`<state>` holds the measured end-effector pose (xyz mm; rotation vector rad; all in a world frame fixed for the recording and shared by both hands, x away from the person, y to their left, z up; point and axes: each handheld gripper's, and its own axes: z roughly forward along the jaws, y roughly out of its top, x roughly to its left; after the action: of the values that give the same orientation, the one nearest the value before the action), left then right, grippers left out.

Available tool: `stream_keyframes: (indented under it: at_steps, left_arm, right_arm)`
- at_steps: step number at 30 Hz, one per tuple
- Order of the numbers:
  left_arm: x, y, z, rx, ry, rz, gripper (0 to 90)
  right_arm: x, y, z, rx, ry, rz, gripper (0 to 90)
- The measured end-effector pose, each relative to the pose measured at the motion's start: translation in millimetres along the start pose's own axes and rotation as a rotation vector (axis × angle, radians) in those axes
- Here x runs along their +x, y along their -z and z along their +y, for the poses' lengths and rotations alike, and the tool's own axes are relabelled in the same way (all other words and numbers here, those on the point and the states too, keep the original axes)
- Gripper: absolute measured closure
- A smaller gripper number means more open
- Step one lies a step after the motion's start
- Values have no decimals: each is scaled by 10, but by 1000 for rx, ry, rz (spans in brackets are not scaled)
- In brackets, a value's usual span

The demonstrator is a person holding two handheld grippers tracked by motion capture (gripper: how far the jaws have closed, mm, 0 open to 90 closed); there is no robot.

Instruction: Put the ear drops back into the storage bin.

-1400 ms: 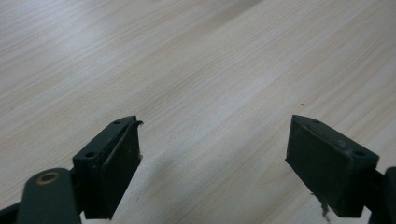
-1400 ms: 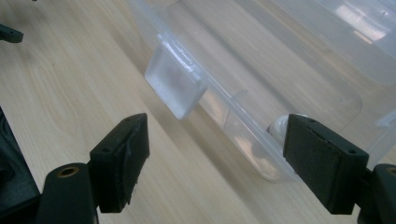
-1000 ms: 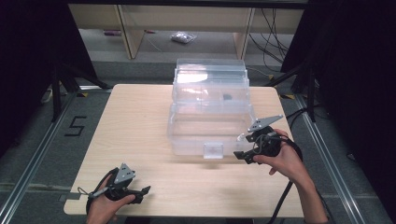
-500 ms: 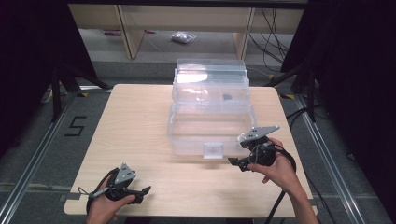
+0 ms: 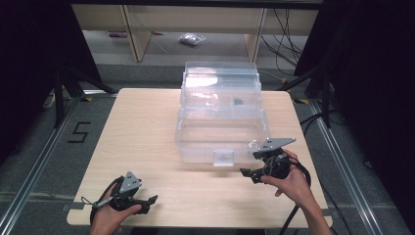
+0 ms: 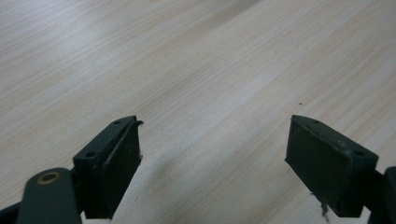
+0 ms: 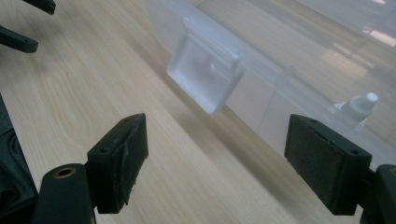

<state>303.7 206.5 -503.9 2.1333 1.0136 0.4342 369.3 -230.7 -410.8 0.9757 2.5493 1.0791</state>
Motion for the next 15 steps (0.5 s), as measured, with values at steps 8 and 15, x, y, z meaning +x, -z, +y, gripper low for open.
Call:
stream_keyframes:
  at_steps: [8, 15]
  left_arm:
    - [12, 17, -3, 11, -16, -3, 172]
    - [9, 20, -3, 13, -18, -3, 172]
  right_arm:
    - [25, -138, -149, 4, -25, 2, 222]
    - [73, -278, -373, -5, -18, 26, 191]
